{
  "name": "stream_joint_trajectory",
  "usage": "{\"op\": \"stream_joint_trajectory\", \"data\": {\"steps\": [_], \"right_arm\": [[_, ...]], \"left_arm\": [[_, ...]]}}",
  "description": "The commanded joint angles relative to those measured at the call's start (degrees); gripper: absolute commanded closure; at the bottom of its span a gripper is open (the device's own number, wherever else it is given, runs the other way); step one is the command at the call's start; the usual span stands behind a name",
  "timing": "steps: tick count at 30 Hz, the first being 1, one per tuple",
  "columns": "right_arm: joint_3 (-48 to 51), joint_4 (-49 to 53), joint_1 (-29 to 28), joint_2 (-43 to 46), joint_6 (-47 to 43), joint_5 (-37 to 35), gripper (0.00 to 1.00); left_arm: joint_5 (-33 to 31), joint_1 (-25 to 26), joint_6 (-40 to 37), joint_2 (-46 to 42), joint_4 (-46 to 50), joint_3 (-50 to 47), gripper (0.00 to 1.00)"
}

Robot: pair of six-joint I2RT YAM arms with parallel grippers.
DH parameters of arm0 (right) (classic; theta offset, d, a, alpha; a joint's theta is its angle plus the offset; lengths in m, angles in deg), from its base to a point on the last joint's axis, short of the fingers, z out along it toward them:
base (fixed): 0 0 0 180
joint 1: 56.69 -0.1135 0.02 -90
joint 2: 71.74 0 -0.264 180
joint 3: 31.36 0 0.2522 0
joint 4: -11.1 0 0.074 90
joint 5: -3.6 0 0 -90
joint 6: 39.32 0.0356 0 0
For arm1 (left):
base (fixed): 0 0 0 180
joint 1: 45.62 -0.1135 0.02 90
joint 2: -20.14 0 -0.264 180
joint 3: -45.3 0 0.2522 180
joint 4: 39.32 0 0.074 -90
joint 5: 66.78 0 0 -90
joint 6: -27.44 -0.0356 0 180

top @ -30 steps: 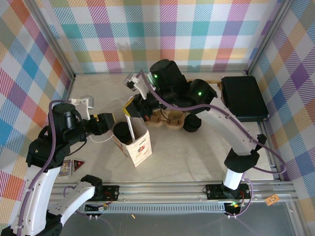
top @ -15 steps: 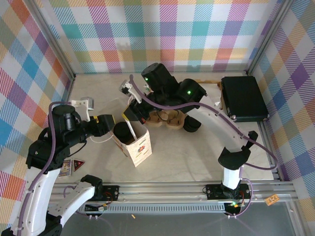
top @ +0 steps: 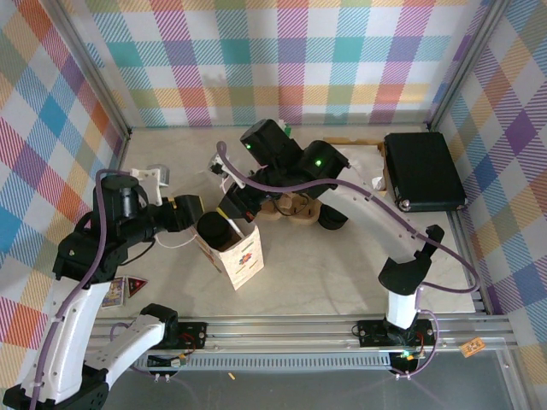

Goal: Pack the takeout coffee

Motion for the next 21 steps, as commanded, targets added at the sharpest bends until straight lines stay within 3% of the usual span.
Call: {"op": "stream_joint_trajectory", "data": {"steps": [1,21], "right_arm": [[0.62,1.24,-0.56,1.0,-1.5,-0.83,0.9],[1.77,2.19,-0.67,4.93,-2.91,-5.08,0.81]], "left_arm": [[1.0,-0.6,-1.06,0.47,-1.39,1.38,0.38],[0.87,-0.6,-0.52,2.57,-3.24,3.49,0.38]]}}
